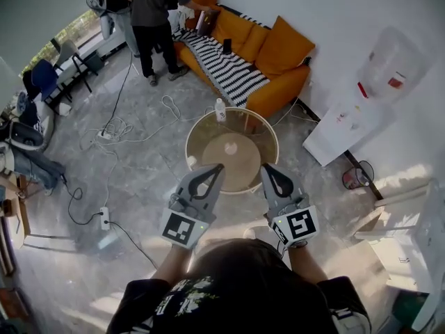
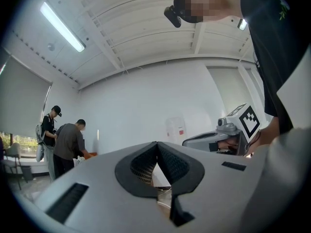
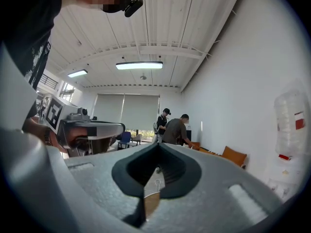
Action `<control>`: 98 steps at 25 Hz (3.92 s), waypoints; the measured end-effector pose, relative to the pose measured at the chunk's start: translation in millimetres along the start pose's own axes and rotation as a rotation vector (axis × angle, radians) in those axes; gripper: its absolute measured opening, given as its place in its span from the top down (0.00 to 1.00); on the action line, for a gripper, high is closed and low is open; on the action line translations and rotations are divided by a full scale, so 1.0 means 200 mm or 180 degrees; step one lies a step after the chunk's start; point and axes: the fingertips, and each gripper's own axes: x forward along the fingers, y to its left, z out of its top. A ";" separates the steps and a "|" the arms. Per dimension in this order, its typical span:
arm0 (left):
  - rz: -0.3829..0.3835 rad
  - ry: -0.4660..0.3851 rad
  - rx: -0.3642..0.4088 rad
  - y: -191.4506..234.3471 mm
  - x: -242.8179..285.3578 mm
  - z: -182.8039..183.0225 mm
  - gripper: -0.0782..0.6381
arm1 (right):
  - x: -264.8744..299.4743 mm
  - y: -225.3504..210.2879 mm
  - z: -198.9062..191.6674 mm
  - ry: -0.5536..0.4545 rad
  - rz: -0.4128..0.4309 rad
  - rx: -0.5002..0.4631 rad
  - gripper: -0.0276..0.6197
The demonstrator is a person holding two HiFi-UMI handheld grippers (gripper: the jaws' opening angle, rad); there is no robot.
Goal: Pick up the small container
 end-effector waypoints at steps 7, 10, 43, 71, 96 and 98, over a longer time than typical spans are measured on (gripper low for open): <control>0.0216 0.0009 -0.0040 -0.09 0.13 -0.06 0.87 | -0.03 -0.15 -0.07 0.0017 0.0230 0.0003 0.96; 0.0330 0.0044 -0.0040 -0.12 0.16 -0.09 0.87 | -0.05 -0.18 -0.10 0.0032 0.0346 0.0005 0.96; 0.0237 0.0230 -0.0095 0.59 0.61 -0.21 0.87 | 0.77 -0.42 -0.24 0.0220 0.0396 0.0180 0.96; -0.0295 0.0080 0.0100 1.37 0.84 -0.32 0.87 | 1.47 -0.46 -0.21 -0.0100 -0.0233 -0.0076 0.96; 0.0426 0.0171 0.0364 1.16 1.30 -0.47 0.87 | 1.43 -1.01 -0.42 -0.0144 0.0397 -0.0072 0.96; 0.0504 0.0180 0.0358 1.17 1.30 -0.50 0.87 | 1.45 -1.01 -0.45 -0.0135 0.0508 -0.0079 0.96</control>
